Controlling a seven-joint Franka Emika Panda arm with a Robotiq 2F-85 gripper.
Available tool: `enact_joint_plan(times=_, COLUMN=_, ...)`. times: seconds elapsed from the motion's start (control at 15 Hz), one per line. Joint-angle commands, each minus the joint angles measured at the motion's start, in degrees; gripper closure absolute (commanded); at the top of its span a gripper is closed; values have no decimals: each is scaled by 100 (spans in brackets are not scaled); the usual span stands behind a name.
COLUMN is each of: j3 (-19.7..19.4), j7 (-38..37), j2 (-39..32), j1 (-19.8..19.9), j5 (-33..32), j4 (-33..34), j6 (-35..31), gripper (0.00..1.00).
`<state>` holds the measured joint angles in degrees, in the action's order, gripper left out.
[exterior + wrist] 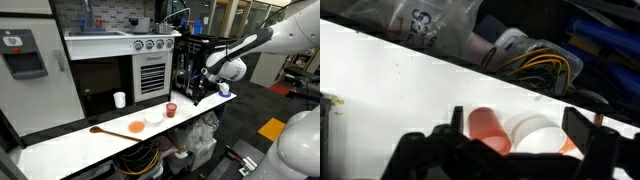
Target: Pick the pink cup and pour the beans into the bowl
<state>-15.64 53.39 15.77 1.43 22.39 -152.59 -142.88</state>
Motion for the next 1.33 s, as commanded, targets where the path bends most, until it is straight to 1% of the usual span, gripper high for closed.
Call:
enact_joint_plan(times=0.0, j3=-152, j7=1097, j2=79, j1=-398, j5=872, j4=-620, j6=-1114, gripper=0)
enact_joint_plan(times=0.2, j3=-317, j7=1887, j2=-18, j1=-810, j5=1921, j4=-866, j6=-1852, gripper=0)
enact_joint_plan(times=0.27, j3=-384, j7=2221, j2=-222, j1=-934, j5=2352, j4=-701, j6=-1951, gripper=0)
enact_joint_plan(times=0.4, j3=-529, j7=2797, j2=-271, j1=-1178, j5=3081, j4=-745, j6=-2219, gripper=0)
enact_joint_plan(times=0.6, j3=-776, j7=3698, j2=-356, j1=-1434, j5=4101, j4=-743, j6=-2286, gripper=0)
enact_joint_plan(times=0.73, j3=-938, j7=4184, j2=-418, j1=-1475, j5=4563, j4=-696, j6=-2091, gripper=0)
enact_joint_plan(times=0.87, j3=-1093, j7=4507, j2=-487, j1=-1459, j5=4903, j4=-615, j6=-1927, gripper=0)
enact_joint_plan(times=1.0, j3=-1191, j7=4510, j2=-600, j1=-1406, j5=4978, j4=-536, j6=-1789, gripper=0)
enact_joint_plan(times=1.07, j3=-1069, j7=4265, j2=-374, j1=-1396, j5=4742, j4=-691, j6=-1964, gripper=0)
enact_joint_plan(times=1.27, j3=-1157, j7=4267, j2=-444, j1=-1396, j5=4765, j4=-654, j6=-1890, gripper=0)
